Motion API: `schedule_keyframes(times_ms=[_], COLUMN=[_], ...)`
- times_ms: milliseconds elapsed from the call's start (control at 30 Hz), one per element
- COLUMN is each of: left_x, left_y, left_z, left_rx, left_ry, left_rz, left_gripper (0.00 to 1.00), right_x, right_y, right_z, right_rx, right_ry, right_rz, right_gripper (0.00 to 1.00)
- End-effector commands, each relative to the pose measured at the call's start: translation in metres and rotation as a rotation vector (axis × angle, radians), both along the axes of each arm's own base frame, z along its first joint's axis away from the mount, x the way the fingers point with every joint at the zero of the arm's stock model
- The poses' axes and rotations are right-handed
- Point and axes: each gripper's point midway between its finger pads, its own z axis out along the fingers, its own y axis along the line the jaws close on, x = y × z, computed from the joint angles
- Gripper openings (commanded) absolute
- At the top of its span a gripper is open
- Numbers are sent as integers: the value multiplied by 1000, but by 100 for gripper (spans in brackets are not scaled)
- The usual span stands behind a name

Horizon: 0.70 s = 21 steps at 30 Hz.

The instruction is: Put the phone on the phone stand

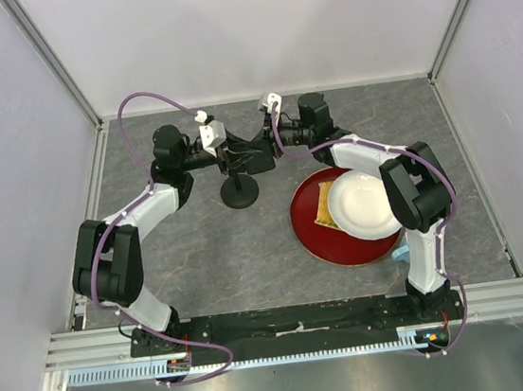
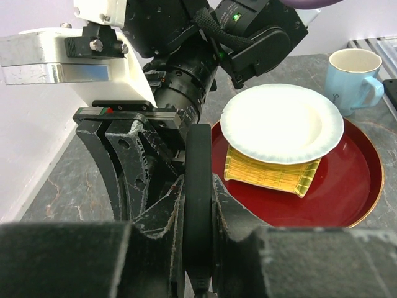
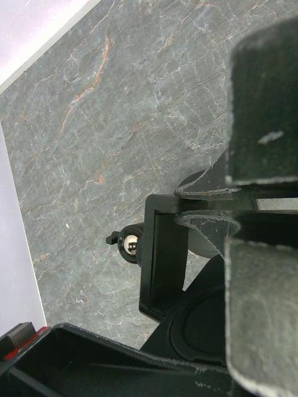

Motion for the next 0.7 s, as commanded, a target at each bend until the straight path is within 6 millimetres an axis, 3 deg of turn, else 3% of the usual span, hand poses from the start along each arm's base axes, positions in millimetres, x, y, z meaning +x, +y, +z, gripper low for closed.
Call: schedule_keyframes(times_ms=[0,400,667], left_x=[15,23,39], left_y=[6,13,17], left_z=[32,34,33], left_rx=[-14,-26,-32], left_ry=[-169,-170,-126], left_rz=[46,136,189], left_gripper=[2,2,2], right_x=[-17,-8,-5], right_y=[2,4,3], right_z=[-37,-40,-42], right_rx=[-60,-67,-71], right_ry=[122,119,123], right_rz=[38,-18,-35], right_gripper=[0,0,0])
